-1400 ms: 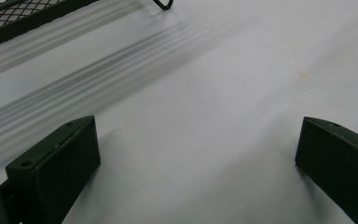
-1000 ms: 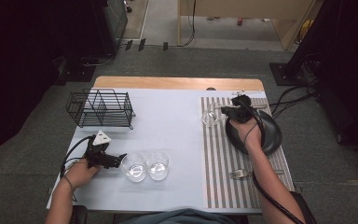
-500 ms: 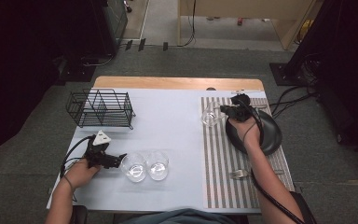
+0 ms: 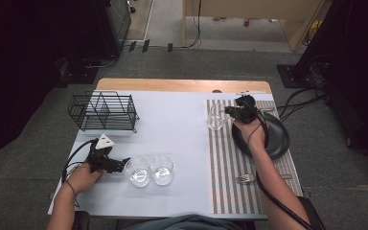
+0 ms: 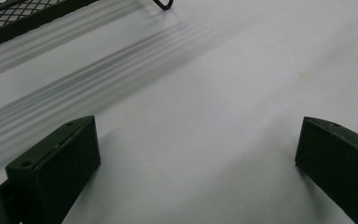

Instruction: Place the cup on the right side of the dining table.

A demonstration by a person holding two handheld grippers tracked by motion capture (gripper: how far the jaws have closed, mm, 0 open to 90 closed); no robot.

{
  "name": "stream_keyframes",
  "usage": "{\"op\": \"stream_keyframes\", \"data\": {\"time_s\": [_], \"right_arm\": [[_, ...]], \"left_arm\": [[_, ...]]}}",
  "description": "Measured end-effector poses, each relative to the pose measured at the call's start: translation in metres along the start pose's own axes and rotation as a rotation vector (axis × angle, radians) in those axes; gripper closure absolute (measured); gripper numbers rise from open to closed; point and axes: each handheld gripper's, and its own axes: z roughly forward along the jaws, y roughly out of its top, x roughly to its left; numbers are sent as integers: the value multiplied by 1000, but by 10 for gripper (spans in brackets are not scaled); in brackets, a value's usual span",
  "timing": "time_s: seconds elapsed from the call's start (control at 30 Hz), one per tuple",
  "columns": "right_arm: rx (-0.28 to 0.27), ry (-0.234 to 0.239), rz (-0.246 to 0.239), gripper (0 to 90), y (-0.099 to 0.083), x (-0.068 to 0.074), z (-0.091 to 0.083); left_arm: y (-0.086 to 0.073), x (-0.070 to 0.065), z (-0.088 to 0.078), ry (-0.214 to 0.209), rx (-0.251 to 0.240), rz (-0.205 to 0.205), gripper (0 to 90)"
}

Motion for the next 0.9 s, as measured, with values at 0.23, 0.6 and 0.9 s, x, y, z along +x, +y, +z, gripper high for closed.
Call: {"op": "stream_keyframes", "data": {"time_s": [0.23, 0.6, 0.9], "right_arm": [[-22, -2, -5, 844, -1, 1, 2], [-35, 3, -5, 834, -1, 3, 4], [-41, 14, -1, 825, 1, 5, 7]], "left_arm": [[0, 0, 0, 0, 0, 0, 0], [0, 0, 0, 0, 0, 0, 0], [0, 0, 0, 0, -1, 0, 0]]}}
